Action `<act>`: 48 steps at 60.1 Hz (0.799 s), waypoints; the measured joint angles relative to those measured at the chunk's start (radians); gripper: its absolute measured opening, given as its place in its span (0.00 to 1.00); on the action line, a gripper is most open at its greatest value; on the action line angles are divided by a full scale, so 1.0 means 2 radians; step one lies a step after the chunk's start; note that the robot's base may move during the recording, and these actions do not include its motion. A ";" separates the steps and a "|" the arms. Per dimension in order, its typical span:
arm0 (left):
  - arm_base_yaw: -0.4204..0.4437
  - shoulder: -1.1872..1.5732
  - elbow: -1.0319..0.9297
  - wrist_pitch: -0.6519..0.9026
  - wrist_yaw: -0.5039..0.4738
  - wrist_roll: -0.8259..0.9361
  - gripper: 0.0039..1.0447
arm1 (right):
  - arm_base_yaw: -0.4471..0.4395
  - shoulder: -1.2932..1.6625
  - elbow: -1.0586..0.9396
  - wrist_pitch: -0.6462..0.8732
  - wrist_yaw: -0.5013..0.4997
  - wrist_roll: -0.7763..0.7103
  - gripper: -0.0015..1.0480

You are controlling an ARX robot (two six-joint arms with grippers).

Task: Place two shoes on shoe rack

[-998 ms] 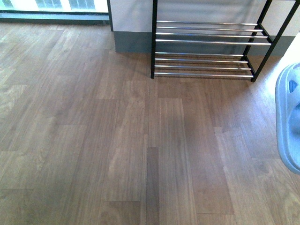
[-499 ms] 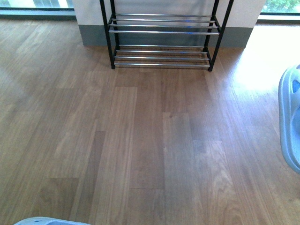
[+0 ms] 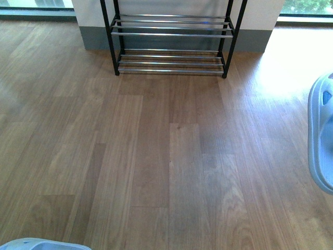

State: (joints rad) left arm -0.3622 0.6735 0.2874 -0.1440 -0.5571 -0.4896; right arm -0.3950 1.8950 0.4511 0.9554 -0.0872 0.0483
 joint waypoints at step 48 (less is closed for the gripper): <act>-0.139 0.938 0.281 0.038 0.066 -0.464 0.91 | 0.000 0.000 0.000 0.000 0.000 0.000 0.02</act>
State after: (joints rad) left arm -0.6395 2.5504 0.8494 -0.0685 -0.4248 -1.4170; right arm -0.3950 1.8950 0.4511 0.9554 -0.0872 0.0486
